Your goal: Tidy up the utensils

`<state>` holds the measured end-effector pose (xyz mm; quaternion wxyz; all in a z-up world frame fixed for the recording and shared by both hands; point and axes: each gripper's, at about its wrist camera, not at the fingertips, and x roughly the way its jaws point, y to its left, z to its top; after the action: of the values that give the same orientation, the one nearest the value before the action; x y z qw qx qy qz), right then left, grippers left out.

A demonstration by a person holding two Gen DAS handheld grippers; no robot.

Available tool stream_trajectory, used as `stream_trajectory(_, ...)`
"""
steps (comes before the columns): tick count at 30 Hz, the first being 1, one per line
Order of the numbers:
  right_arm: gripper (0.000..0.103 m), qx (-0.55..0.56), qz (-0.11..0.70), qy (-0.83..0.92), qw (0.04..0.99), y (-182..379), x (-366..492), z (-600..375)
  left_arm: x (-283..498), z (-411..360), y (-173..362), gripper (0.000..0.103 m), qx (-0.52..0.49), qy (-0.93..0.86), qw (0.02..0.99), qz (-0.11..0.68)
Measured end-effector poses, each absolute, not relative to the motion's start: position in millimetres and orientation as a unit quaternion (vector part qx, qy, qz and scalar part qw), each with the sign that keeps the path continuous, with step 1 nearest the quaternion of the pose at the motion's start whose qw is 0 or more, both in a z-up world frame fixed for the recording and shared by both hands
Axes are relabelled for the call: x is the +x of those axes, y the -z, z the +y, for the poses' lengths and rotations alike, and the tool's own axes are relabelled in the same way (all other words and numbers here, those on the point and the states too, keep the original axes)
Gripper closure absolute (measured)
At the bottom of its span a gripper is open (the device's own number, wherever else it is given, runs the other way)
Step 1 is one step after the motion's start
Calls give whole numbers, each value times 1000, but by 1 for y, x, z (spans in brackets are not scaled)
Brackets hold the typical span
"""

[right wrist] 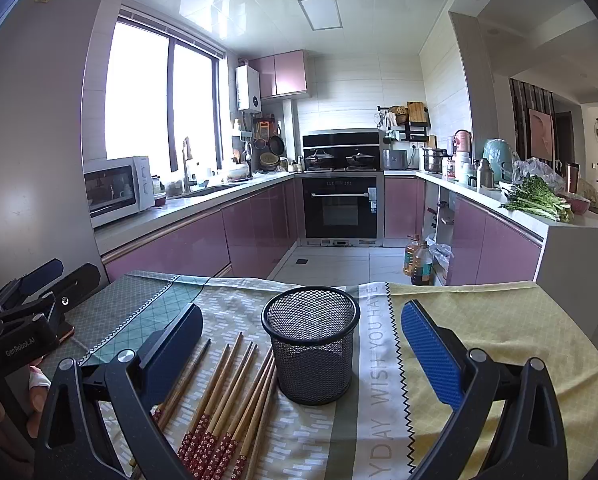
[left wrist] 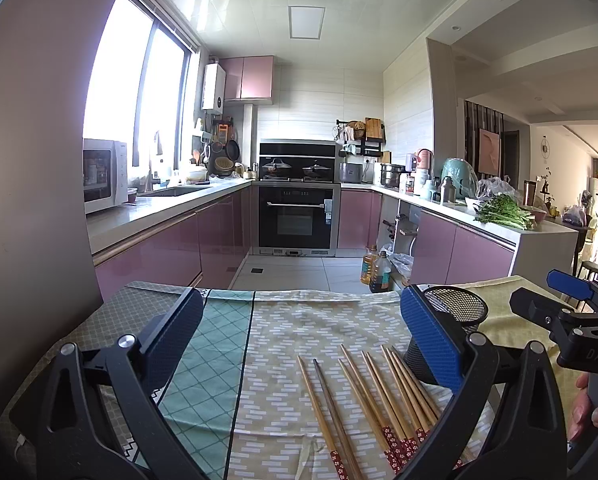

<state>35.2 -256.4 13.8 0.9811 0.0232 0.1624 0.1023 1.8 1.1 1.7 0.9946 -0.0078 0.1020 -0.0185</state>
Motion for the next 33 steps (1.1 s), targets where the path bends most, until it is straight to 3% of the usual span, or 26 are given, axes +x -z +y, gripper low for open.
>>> stream_trajectory(33, 7, 29, 165, -102, 980, -10, 37, -259, 1, 0, 2, 6, -9, 25, 994, 110)
